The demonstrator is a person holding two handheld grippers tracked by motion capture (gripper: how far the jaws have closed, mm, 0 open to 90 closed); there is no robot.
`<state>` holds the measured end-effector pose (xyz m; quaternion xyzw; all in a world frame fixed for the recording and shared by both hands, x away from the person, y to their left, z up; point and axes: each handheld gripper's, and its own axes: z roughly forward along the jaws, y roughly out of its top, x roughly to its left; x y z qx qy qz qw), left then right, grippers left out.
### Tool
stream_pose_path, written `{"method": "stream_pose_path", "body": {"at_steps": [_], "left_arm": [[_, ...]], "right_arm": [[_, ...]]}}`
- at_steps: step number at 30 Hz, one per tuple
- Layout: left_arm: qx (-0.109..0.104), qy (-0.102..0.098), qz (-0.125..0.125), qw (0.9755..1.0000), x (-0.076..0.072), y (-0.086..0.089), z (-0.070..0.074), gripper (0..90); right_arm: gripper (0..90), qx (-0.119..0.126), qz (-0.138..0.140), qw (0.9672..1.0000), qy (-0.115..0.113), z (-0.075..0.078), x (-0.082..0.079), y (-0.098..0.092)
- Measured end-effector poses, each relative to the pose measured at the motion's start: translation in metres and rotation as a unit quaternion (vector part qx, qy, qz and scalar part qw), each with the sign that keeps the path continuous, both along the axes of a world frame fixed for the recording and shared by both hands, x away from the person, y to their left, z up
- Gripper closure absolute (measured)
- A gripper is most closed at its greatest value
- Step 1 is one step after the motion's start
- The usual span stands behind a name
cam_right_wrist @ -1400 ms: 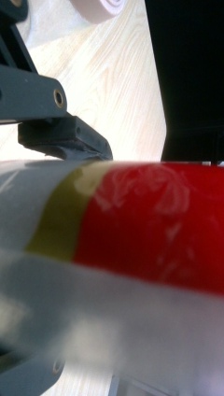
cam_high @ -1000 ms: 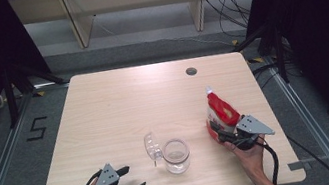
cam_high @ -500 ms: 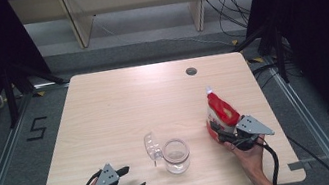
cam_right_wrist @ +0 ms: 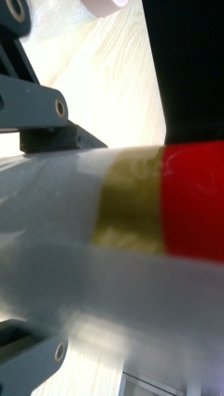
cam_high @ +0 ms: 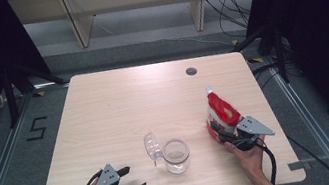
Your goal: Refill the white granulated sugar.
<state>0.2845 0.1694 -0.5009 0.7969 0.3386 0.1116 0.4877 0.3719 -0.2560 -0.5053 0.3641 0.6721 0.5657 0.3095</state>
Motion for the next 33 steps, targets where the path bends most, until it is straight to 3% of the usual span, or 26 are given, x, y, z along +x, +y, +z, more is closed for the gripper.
{"method": "stream_pose_path", "body": {"at_steps": [1,2,3,5,12,14,15,18,19,20,24,25,28,29,30,32,33], "left_arm": [[-0.004,-0.002,-0.004,1.0,0.001,0.0,0.0,20.3],[-0.004,-0.002,-0.004,1.0,0.001,0.0,0.0,20.3],[-0.004,-0.002,-0.004,1.0,0.0,0.0,0.0,20.3],[-0.003,-0.003,-0.005,1.0,0.0,0.0,0.0,20.4],[0.001,-0.011,-0.014,0.9998,0.001,0.0,0.001,21.0],[0.001,-0.011,-0.014,0.9998,0.001,0.0,0.001,21.2],[0.001,-0.012,-0.015,0.9998,0.001,0.0,0.001,21.3],[0.0,-0.011,-0.014,0.9998,0.001,0.001,0.002,21.4],[0.002,-0.013,-0.013,0.9998,0.001,0.001,0.002,21.4],[0.002,-0.013,-0.013,0.9998,0.001,0.001,0.002,21.4],[-0.011,-0.007,-0.01,0.9999,0.001,0.004,0.003,21.4],[-0.012,-0.006,-0.003,0.9999,0.002,0.007,0.005,21.4],[-0.003,-0.014,-0.008,0.9999,0.003,0.01,0.005,21.4],[-0.003,-0.014,-0.009,0.9999,0.003,0.011,0.005,21.3],[-0.003,-0.014,-0.009,0.9999,0.003,0.011,0.005,21.4],[0.002,-0.012,-0.007,0.9999,0.003,0.01,0.005,21.3],[-0.007,-0.004,-0.001,1.0,0.002,0.008,0.004,21.3]], "right_arm": [[45.4,0.005,-0.002,0.9999,0.015,0.001,-0.002,0.001],[45.4,0.005,-0.002,0.9999,0.015,0.001,-0.002,0.001],[47.5,-0.014,-0.018,0.9997,-0.006,0.003,-0.001,0.001],[48.1,-0.021,-0.011,0.9996,-0.015,0.004,0.0,-0.001],[49.5,-0.024,0.001,0.9997,-0.007,0.006,-0.001,-0.003],[49.7,-0.039,0.007,0.9992,-0.009,0.008,-0.001,-0.005],[49.9,-0.046,0.01,0.9988,0.007,0.01,-0.005,-0.001],[50.0,-0.068,0.025,0.9974,0.0,0.013,-0.006,0.003],[50.2,-0.1,0.029,0.9943,-0.023,0.015,-0.007,0.006],[50.2,-0.109,0.033,0.993,-0.031,0.016,-0.007,0.008],[50.3,-0.126,0.034,0.9902,-0.049,0.022,-0.013,0.012],[50.4,-0.139,0.038,0.9877,-0.061,0.027,-0.016,0.013],[50.4,-0.147,0.04,0.9857,-0.072,0.031,-0.02,0.013],[50.5,-0.168,0.036,0.9818,-0.082,0.036,-0.024,0.012],[50.5,-0.166,0.04,0.9814,-0.087,0.039,-0.027,0.013],[50.5,-0.186,0.047,0.9762,-0.101,0.045,-0.03,0.013],[50.6,-0.189,0.049,0.9751,-0.104,0.047,-0.032,0.014]]}}
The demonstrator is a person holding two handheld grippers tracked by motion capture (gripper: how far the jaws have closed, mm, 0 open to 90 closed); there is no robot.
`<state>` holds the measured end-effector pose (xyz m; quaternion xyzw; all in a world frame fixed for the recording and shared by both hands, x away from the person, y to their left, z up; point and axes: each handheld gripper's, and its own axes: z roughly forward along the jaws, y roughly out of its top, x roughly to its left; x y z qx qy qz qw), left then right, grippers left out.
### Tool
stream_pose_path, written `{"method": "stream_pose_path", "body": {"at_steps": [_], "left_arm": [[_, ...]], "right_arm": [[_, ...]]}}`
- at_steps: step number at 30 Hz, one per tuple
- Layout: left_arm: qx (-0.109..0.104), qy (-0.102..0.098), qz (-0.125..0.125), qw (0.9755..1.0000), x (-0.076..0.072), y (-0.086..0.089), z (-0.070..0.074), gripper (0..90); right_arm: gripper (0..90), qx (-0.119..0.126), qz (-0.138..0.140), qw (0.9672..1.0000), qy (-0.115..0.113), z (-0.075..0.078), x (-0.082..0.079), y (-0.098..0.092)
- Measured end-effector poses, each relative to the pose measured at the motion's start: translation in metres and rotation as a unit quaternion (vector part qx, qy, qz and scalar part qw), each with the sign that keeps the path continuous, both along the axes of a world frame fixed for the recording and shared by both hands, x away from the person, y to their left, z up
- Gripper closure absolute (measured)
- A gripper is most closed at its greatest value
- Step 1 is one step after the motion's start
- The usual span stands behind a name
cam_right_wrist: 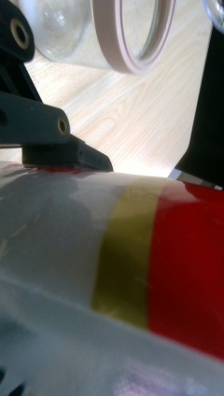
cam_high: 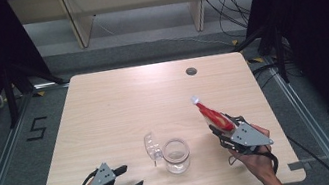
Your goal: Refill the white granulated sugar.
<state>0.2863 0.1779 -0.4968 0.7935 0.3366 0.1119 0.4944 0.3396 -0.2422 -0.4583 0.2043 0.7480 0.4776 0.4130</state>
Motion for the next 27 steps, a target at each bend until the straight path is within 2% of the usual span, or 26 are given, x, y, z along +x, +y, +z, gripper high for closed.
{"method": "stream_pose_path", "body": {"at_steps": [3,4,5,6,9,10,13,14,16,17,18,19,20,21,23,25,26,27], "left_arm": [[0.002,-0.005,-0.002,1.0,0.0,0.0,0.0,21.3],[0.004,-0.007,-0.002,1.0,0.0,0.0,-0.001,21.3],[0.004,-0.007,-0.002,1.0,0.0,0.0,-0.001,21.3],[0.005,-0.003,0.0,1.0,0.0,0.0,-0.001,21.2],[0.011,-0.009,-0.006,0.9999,0.001,0.001,-0.001,21.2],[0.005,-0.009,-0.005,0.9999,0.001,0.001,-0.001,21.1],[-0.001,-0.001,0.0,1.0,0.0,0.0,-0.002,21.2],[0.01,-0.006,-0.006,0.9999,0.001,0.001,-0.001,21.1],[0.01,-0.008,-0.009,0.9999,0.002,0.001,-0.002,21.1],[0.01,-0.008,-0.009,0.9999,0.002,0.001,-0.002,21.1],[0.009,-0.005,-0.006,0.9999,0.001,0.001,-0.002,21.1],[0.011,0.001,0.001,0.9999,0.0,0.0,-0.002,21.1],[0.005,-0.005,-0.006,1.0,0.001,0.0,-0.002,21.1],[0.011,-0.007,-0.011,0.9998,0.002,0.0,-0.002,21.1],[0.013,-0.007,-0.011,0.9998,0.001,0.0,-0.002,21.1],[0.013,-0.007,-0.011,0.9998,0.001,0.0,-0.002,21.1],[0.015,-0.006,-0.009,0.9998,0.001,0.001,-0.002,21.1],[0.015,-0.006,-0.009,0.9998,0.001,0.001,-0.002,21.1]], "right_arm": [[50.6,-0.014,0.008,0.9999,-0.003,0.004,-0.003,0.0],[50.7,-0.041,0.006,0.9991,-0.006,0.009,-0.008,0.004],[50.7,-0.041,0.006,0.9991,-0.006,0.009,-0.008,0.004],[50.7,-0.076,0.005,0.9968,-0.024,0.014,-0.012,0.006],[50.8,-0.079,0.013,0.9965,-0.025,0.019,-0.018,0.01],[50.8,-0.094,0.017,0.9948,-0.035,0.021,-0.019,0.01],[50.9,-0.117,0.023,0.9921,-0.038,0.024,-0.024,0.014],[50.9,-0.13,0.024,0.9903,-0.042,0.025,-0.025,0.015],[50.9,-0.16,0.035,0.9853,-0.049,0.027,-0.026,0.019],[50.9,-0.16,0.035,0.9853,-0.049,0.027,-0.026,0.019],[50.9,-0.176,0.042,0.9821,-0.051,0.029,-0.029,0.022],[51.0,-0.18,0.042,0.9815,-0.05,0.03,-0.03,0.024],[51.0,-0.183,0.043,0.9809,-0.051,0.03,-0.031,0.025],[51.0,-0.195,0.053,0.9776,-0.058,0.031,-0.031,0.027],[51.0,-0.206,0.058,0.975,-0.062,0.032,-0.033,0.03],[51.1,-0.206,0.056,0.9751,-0.059,0.032,-0.035,0.031],[51.1,-0.222,0.059,0.9714,-0.062,0.033,-0.037,0.034],[51.1,-0.222,0.059,0.9714,-0.062,0.033,-0.037,0.034]]}}
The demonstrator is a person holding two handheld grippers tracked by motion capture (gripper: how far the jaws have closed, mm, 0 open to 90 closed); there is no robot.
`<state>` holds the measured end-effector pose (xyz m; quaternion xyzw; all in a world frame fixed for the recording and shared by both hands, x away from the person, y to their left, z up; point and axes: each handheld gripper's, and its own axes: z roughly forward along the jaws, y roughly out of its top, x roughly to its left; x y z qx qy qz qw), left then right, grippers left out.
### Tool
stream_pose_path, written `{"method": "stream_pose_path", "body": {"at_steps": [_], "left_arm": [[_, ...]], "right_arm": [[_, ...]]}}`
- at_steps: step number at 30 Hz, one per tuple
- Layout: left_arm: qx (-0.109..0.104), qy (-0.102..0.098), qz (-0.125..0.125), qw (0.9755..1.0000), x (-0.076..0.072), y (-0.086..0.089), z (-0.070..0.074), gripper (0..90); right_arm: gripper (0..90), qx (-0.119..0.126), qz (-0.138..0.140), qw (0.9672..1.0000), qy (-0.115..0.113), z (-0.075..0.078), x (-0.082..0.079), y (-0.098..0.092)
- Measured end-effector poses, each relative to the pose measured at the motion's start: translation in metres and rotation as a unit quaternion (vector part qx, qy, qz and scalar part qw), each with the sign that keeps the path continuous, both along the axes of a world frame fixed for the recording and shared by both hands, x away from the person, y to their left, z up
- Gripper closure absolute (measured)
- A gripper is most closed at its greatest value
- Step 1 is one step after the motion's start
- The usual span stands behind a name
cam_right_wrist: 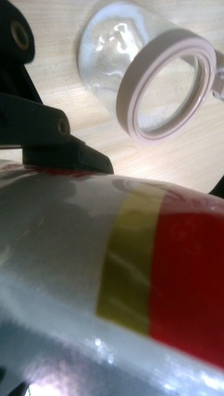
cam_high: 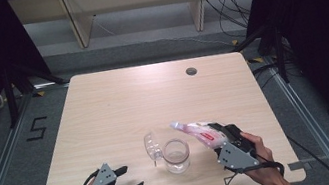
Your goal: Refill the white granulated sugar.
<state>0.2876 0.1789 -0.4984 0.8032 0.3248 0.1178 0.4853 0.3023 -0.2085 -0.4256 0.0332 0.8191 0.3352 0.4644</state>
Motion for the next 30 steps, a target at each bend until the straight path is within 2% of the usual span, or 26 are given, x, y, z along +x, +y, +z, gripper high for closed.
{"method": "stream_pose_path", "body": {"at_steps": [1,2,3,4,5,6,8,9,10,11,12,13,16,17,18,22,23,24,25,27,29,30], "left_arm": [[0.001,-0.001,0.0,1.0,0.0,0.0,0.0,21.1],[0.001,-0.001,0.0,1.0,0.0,0.0,0.0,21.1],[0.002,0.0,0.0,1.0,0.0,0.0,0.0,21.1],[0.002,0.0,0.0,1.0,0.0,0.0,0.0,21.1],[-0.005,0.001,0.002,1.0,0.0,-0.001,0.0,21.1],[-0.005,0.001,0.002,1.0,0.0,-0.001,0.0,21.1],[-0.007,0.0,0.0,1.0,0.0,-0.001,-0.001,21.1],[-0.004,0.0,0.0,1.0,0.0,-0.001,-0.001,21.1],[-0.001,-0.001,-0.001,1.0,0.0,0.0,-0.001,21.0],[-0.013,0.01,0.011,0.9998,-0.001,-0.002,-0.002,21.0],[-0.013,0.01,0.011,0.9998,-0.001,-0.002,-0.002,21.0],[-0.003,0.007,0.008,0.9999,0.0,-0.001,-0.001,20.9],[0.007,0.004,0.006,0.9999,0.0,0.0,-0.001,20.8],[-0.005,0.006,0.007,0.9999,-0.001,-0.001,-0.002,20.8],[-0.005,0.007,0.008,0.9999,-0.001,-0.001,-0.002,20.8],[-0.006,0.004,0.008,0.9999,0.0,-0.001,-0.002,20.8],[-0.009,0.007,0.01,0.9999,-0.001,-0.002,-0.002,20.8],[-0.007,0.007,0.009,0.9999,0.0,-0.002,-0.002,20.8],[-0.002,0.006,0.011,0.9999,-0.001,-0.001,-0.002,20.7],[-0.002,0.007,0.011,0.9999,-0.001,-0.001,-0.002,20.8],[-0.006,0.006,0.012,0.9999,0.0,-0.002,-0.002,20.8],[-0.006,0.006,0.012,0.9999,0.0,-0.002,-0.002,20.8]], "right_arm": [[51.1,-0.016,0.006,0.9998,-0.005,0.0,0.0,0.002],[51.1,-0.014,0.002,0.9999,0.002,-0.001,-0.002,0.002],[51.2,-0.026,0.01,0.9996,-0.005,0.0,-0.002,0.003],[51.2,-0.029,0.004,0.9996,-0.005,-0.001,-0.004,0.003],[51.2,-0.04,0.01,0.9991,-0.01,0.001,-0.003,0.004],[51.2,-0.04,0.01,0.9991,-0.01,0.001,-0.003,0.004],[51.2,-0.066,0.011,0.9973,-0.029,0.003,-0.004,0.003],[51.3,-0.07,0.006,0.9969,-0.034,0.003,-0.005,0.003],[51.3,-0.088,0.007,0.9949,-0.049,0.003,-0.006,0.003],[51.3,-0.122,0.012,0.99,-0.068,0.007,-0.006,0.004],[51.3,-0.122,0.012,0.99,-0.068,0.007,-0.006,0.004],[51.4,-0.114,-0.003,0.992,-0.055,0.005,-0.009,0.003],[51.4,-0.119,-0.004,0.9912,-0.059,0.006,-0.01,0.001],[51.4,-0.136,-0.007,0.9885,-0.066,0.006,-0.012,0.002],[51.4,-0.153,0.004,0.9851,-0.078,0.009,-0.011,0.002],[51.4,-0.159,-0.003,0.9849,-0.069,0.006,-0.013,0.002],[51.5,-0.173,-0.006,0.9823,-0.071,0.004,-0.014,0.004],[51.5,-0.179,-0.009,0.9815,-0.068,0.003,-0.014,0.005],[51.5,-0.199,0.008,0.9764,-0.083,0.005,-0.013,0.006],[51.5,-0.2,0.007,0.9764,-0.08,0.003,-0.014,0.007],[51.6,-0.215,0.006,0.973,-0.085,0.0,-0.015,0.01],[51.6,-0.23,0.009,0.9686,-0.093,0.0,-0.016,0.011]]}}
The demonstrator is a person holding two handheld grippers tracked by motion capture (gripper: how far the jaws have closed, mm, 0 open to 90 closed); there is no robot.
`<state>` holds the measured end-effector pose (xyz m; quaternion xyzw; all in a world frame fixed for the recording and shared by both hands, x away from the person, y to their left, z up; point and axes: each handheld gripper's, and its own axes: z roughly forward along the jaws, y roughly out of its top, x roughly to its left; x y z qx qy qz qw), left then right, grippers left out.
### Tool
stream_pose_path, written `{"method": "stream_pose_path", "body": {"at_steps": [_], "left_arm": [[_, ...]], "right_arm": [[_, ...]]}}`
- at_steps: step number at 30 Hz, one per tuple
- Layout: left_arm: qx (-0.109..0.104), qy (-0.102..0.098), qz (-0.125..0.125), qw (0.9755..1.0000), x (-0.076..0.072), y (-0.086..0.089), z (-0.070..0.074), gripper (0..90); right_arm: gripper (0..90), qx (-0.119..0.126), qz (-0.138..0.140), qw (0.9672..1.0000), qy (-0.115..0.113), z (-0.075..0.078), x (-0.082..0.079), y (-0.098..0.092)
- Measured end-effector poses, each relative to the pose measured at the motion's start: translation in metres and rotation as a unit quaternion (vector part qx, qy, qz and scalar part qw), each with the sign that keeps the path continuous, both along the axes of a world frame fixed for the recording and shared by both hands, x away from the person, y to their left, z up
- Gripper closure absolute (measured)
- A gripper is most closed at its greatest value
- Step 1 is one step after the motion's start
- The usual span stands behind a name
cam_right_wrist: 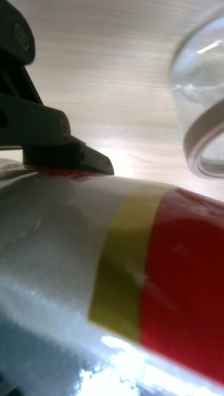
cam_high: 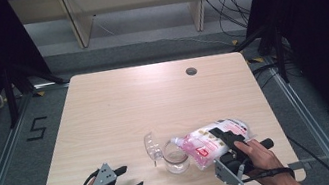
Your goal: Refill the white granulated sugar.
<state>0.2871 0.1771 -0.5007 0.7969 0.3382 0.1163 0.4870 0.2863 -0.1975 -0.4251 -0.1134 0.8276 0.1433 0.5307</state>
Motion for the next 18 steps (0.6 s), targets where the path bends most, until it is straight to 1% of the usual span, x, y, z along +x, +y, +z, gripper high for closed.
{"method": "stream_pose_path", "body": {"at_steps": [1,2,3,4,5,6,7,8,9,10,11,12,13,14,15,16,17,18], "left_arm": [[0.006,-0.008,-0.008,0.9999,0.001,0.001,0.0,20.7],[0.0,0.001,0.001,1.0,0.0,0.0,0.0,20.8],[0.001,0.0,-0.004,1.0,0.001,0.0,0.0,20.7],[0.0,0.0,-0.003,1.0,0.001,0.0,-0.001,20.7],[0.001,-0.001,-0.004,1.0,0.001,0.0,-0.001,20.8],[0.001,-0.001,-0.004,1.0,0.001,0.0,-0.001,20.8],[0.001,-0.001,-0.005,1.0,0.001,0.0,-0.001,20.8],[0.001,-0.001,-0.005,1.0,0.001,0.0,-0.001,20.8],[0.006,0.001,-0.003,1.0,0.001,0.0,-0.001,20.7],[0.016,-0.002,-0.006,0.9999,0.001,0.001,0.0,20.8],[0.004,0.0,-0.005,1.0,0.001,0.0,-0.001,20.8],[0.004,0.0,-0.005,1.0,0.001,0.0,-0.001,20.7],[0.001,-0.003,-0.004,1.0,0.001,-0.001,-0.001,20.7],[0.001,-0.002,-0.005,1.0,0.001,0.0,-0.001,20.7],[0.008,0.0,-0.005,1.0,0.001,0.0,-0.001,20.7],[0.008,0.0,-0.005,1.0,0.001,0.0,-0.001,20.8],[0.003,0.0,-0.004,1.0,0.001,-0.001,-0.001,20.8],[0.008,-0.003,-0.007,0.9999,0.001,0.0,-0.001,20.8]], "right_arm": [[51.6,-0.035,0.025,0.999,-0.015,0.004,0.002,0.002],[51.6,-0.005,-0.006,1.0,0.0,-0.002,-0.002,0.001],[51.7,-0.017,0.0,0.9999,-0.001,-0.001,-0.002,0.002],[51.7,-0.036,0.01,0.9992,-0.015,0.001,-0.001,0.003],[51.7,-0.044,0.014,0.9988,-0.018,0.001,-0.001,0.004],[51.7,-0.044,0.014,0.9988,-0.018,0.001,-0.001,0.004],[51.7,-0.039,-0.005,0.9992,-0.007,-0.004,-0.003,0.003],[51.7,-0.039,-0.005,0.9992,-0.007,-0.004,-0.003,0.003],[51.8,-0.078,0.017,0.9964,-0.028,-0.002,-0.001,0.006],[51.8,-0.08,0.009,0.9964,-0.025,-0.003,-0.002,0.006],[51.8,-0.093,0.022,0.9948,-0.036,-0.002,-0.001,0.006],[51.8,-0.093,0.022,0.9948,-0.036,-0.002,-0.001,0.006],[51.8,-0.098,0.012,0.9947,-0.03,-0.005,-0.002,0.007],[51.9,-0.098,0.001,0.9948,-0.027,-0.006,-0.004,0.007],[51.9,-0.116,0.023,0.9921,-0.042,-0.004,-0.002,0.009],[51.9,-0.116,0.023,0.9921,-0.042,-0.004,-0.002,0.009],[52.0,-0.115,0.005,0.9928,-0.035,-0.006,-0.005,0.009],[52.0,-0.129,0.026,0.9903,-0.045,-0.005,-0.002,0.01]]}}
